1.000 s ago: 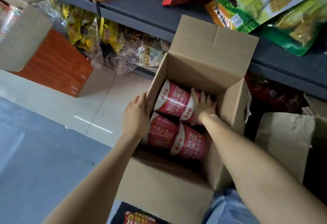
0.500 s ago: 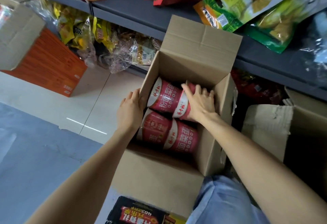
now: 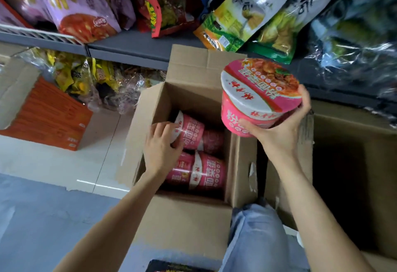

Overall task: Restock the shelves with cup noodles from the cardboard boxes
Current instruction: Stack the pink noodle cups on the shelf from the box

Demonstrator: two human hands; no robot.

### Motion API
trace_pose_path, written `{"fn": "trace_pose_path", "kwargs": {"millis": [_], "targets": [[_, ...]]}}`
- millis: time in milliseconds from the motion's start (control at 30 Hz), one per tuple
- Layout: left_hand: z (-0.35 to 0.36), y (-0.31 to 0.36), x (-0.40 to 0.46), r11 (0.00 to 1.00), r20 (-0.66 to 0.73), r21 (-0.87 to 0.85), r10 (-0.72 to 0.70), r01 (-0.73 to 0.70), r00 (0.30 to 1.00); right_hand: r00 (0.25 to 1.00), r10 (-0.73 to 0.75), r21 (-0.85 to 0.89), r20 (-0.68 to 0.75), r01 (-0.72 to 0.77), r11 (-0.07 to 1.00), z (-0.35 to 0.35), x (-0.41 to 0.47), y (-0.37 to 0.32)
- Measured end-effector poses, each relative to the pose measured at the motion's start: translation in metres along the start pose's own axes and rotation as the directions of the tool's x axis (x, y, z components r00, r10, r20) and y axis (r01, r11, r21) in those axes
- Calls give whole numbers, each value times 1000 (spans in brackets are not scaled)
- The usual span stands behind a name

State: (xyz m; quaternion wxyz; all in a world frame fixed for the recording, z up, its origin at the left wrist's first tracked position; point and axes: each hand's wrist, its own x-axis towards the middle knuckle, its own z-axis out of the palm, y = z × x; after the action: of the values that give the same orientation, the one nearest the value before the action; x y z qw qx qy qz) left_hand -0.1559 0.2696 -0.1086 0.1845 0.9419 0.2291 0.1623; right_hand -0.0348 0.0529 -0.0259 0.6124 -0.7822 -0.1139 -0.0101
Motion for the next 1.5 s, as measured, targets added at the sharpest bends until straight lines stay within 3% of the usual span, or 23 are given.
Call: {"fn": "trace_pose_path", "kwargs": {"millis": [67, 133, 200, 400, 533, 600, 700, 767, 833, 933, 1000, 1233, 1400, 1500], "targets": [[19, 14, 14, 1000, 166, 30, -11, 6, 986, 999, 0, 19, -42, 1, 1000, -5, 5, 8], [45, 21, 28, 986, 345, 60, -168, 157, 923, 999, 12, 48, -30, -10, 999, -9, 9, 16], [74, 22, 39, 945, 415, 104, -325, 311, 850, 999, 34, 72, 9, -34, 997, -12, 10, 24], [140, 19, 48, 860, 402, 336, -499, 384, 767, 992, -13, 37, 124, 8, 999, -21, 11, 49], [159, 11, 43, 842, 381, 470, -464, 265, 800, 996, 0, 66, 93, -6, 998, -23, 11, 59], [156, 13, 44, 842, 361, 472, -454, 260, 815, 997, 0, 91, 83, -7, 996, -26, 14, 59], [134, 21, 44, 861, 296, 353, -474, 366, 829, 996, 12, 155, 90, -26, 988, -32, 12, 49], [104, 26, 41, 899, 277, 229, -427, 372, 861, 997, 26, 188, 74, -40, 981, -39, 5, 39], [59, 34, 35, 953, 258, 81, -304, 293, 917, 997, 54, 189, 48, -62, 980, -49, -4, 25], [-22, 46, 32, 997, 162, -77, -8, 21, 987, 996, 86, 181, -10, -83, 980, -61, -24, -3], [-72, 52, 33, 978, 28, -123, 175, -171, 984, 997, 70, 196, -37, -61, 979, -66, -37, -29], [-222, 72, 53, 909, -288, -85, 369, -407, 884, 986, -147, 140, -80, 157, 978, -56, -29, -151], [-305, 79, 86, 825, -490, 83, 523, -560, 698, 950, -291, 118, -112, 304, 945, -20, 27, -237], [-334, 79, 105, 795, -528, 186, 576, -577, 624, 958, -284, 78, -47, 287, 955, 14, 73, -262]]}}
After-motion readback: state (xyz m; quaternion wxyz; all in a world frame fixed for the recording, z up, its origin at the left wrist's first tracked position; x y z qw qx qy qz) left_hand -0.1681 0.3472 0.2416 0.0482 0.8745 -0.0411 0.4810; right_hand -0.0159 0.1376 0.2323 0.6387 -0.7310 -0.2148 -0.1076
